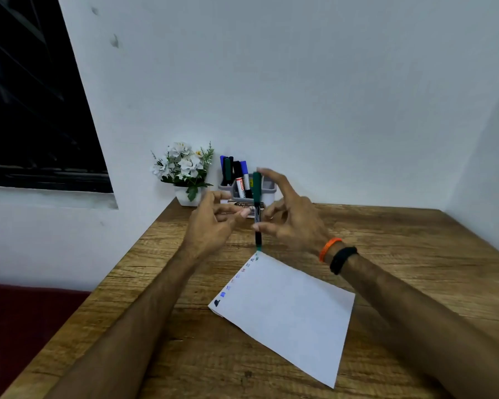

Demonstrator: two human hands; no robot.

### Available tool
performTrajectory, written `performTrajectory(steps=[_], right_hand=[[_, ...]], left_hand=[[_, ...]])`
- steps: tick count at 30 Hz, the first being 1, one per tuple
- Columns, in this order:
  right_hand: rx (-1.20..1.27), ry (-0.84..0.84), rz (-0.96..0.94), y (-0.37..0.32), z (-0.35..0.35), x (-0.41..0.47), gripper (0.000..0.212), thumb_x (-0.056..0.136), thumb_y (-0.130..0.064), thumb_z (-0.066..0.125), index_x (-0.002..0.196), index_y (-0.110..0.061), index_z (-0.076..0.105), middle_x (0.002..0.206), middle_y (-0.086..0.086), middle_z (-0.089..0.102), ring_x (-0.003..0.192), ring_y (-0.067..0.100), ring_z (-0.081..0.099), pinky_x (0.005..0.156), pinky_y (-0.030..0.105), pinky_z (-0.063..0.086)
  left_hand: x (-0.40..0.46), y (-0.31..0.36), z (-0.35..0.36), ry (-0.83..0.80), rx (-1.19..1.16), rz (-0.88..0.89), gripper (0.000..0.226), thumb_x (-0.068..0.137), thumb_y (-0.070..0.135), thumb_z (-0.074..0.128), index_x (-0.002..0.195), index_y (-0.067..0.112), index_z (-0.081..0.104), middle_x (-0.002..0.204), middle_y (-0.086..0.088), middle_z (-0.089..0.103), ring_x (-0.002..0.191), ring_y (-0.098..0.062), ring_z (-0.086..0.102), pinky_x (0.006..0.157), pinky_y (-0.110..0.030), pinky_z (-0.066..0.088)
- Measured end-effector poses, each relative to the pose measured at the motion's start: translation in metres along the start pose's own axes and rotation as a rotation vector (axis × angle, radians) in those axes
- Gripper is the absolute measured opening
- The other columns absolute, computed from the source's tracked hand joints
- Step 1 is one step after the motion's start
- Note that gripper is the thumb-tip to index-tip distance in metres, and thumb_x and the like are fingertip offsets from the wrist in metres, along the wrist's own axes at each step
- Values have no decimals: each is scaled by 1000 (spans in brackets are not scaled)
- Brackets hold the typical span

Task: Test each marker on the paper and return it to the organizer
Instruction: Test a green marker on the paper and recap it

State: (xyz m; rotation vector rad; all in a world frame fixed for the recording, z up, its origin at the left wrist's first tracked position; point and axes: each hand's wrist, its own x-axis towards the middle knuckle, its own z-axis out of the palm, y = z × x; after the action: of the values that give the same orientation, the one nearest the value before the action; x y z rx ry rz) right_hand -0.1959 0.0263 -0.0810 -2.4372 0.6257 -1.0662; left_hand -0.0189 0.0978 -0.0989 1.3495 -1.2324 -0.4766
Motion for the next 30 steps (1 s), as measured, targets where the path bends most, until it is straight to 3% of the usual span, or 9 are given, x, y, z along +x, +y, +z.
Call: performTrajectory(steps=[4,8,12,17,26,30], right_hand=[[-24,82,33,0,4,36,102,72,-20,85,148,-44,21,70,-8,73,67,1,69,78,35,60],[-56,149,38,1,18,76,101,72,-16,83,148,-40,22,71,-4,73,65,8,70,74,38,61],[-72,229,36,6,35,109,99,73,-15,82,145,-43,20,69,-7,71,60,6,68,69,37,61],[-81,312,39,15,51,132,97,75,-13,78,148,-40,20,71,-5,73,63,11,69,68,38,61],[-164,222,61,29,69,138,93,78,-13,78,149,-35,23,74,-2,74,68,18,71,71,39,61],[-333,95,72,31,71,134,54,87,-24,69,134,-29,44,89,3,75,86,30,70,75,45,58]], left_hand=[[4,-29,-15,-81,622,-91,54,86,45,64,131,17,50,133,-1,56,121,-19,52,102,-40,44],[11,-54,-19,-206,890,-70,61,88,60,48,133,18,51,139,-2,51,129,-20,44,109,-45,33],[12,-62,-17,-201,953,-25,60,92,61,40,136,20,47,145,-1,43,135,-19,36,112,-44,23],[15,-69,-16,-187,959,-31,58,91,60,40,133,22,47,143,0,43,135,-20,35,113,-46,23],[17,-69,-15,-211,969,-53,57,92,60,39,135,22,45,146,-2,40,138,-21,31,115,-47,21],[18,-69,-15,-205,966,-48,58,91,60,39,135,22,45,145,-2,41,137,-21,32,115,-47,21]])
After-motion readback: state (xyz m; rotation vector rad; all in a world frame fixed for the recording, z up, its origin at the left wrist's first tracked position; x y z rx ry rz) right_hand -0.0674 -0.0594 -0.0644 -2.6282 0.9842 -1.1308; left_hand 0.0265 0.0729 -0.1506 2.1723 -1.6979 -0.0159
